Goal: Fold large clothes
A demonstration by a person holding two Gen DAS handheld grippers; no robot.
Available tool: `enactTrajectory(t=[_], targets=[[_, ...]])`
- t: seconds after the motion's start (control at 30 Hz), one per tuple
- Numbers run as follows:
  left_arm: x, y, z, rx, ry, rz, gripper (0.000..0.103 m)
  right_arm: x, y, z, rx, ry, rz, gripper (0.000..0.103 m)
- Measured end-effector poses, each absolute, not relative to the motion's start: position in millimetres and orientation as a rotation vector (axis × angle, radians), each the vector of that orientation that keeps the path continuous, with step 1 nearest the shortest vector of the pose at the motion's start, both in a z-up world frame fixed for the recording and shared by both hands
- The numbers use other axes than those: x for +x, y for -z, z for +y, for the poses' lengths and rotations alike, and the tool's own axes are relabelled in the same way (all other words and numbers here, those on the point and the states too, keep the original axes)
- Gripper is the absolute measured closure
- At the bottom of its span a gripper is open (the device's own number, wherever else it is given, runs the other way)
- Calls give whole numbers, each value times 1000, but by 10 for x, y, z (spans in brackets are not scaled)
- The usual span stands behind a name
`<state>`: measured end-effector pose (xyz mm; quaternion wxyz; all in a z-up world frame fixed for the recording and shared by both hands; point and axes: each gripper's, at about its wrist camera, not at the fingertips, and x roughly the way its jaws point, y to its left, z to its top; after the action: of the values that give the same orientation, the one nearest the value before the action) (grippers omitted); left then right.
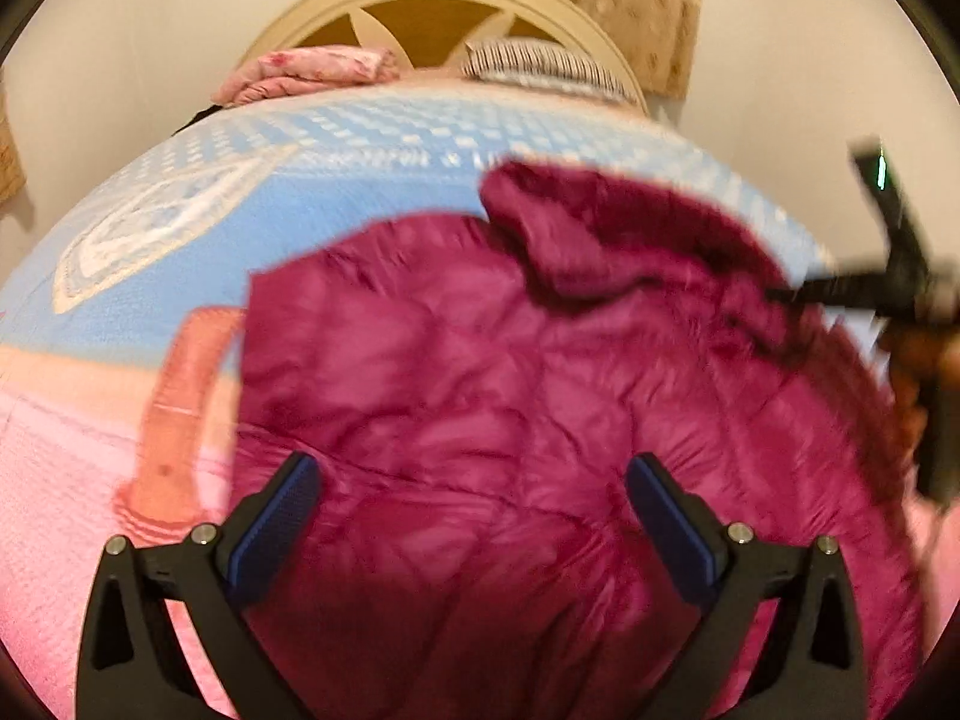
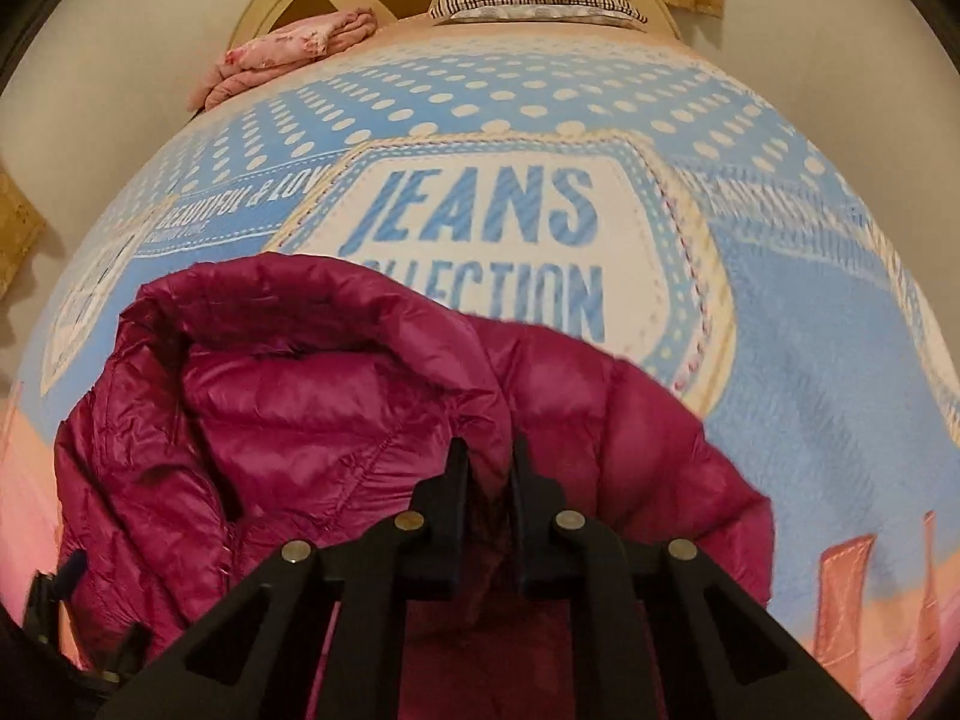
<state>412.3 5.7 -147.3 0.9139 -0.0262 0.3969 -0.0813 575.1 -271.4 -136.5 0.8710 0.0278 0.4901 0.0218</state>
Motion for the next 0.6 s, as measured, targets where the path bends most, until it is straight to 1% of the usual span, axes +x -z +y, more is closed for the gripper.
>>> enactTrajectory(t=[0.07, 0.17, 0.3, 0.37, 0.4, 0.43, 0.47, 0.5, 0.53, 0.57, 0.6], targets=[[4156, 1270, 118, -64, 158, 773, 0, 5747, 1420, -2727, 72, -52, 1012, 92], [4404, 979, 70, -34, 174, 749, 0, 5750, 1495, -2782, 117, -66, 1005, 92], [4839, 939, -62, 4, 164, 763, 0, 5738, 1575, -2817, 136, -73, 996, 92], [5102, 1077, -181, 17, 200, 814, 1, 5730, 1617, -2819, 138, -76, 991, 92], [5166, 1151, -213, 33, 182, 823, 10, 5728, 1645, -2818, 135, -78, 988, 92], [5255, 1241, -245, 41, 155, 834, 16, 5721, 1661, -2816, 133, -79, 984, 92], [5335, 1324, -275, 31, 169, 856, 33, 5715, 1676, -2813, 132, -81, 976, 92], [5377, 1385, -281, 14, 195, 878, 61, 5707, 1683, -2813, 132, -83, 967, 92], [5414, 1445, -275, -18, 233, 909, 74, 5697, 1696, -2817, 133, -87, 957, 92], [5405, 1476, -261, -47, 265, 923, 86, 5687, 1709, -2824, 135, -93, 946, 92], [5367, 1473, -259, -53, 267, 914, 87, 5679, 1719, -2837, 142, -101, 936, 92]])
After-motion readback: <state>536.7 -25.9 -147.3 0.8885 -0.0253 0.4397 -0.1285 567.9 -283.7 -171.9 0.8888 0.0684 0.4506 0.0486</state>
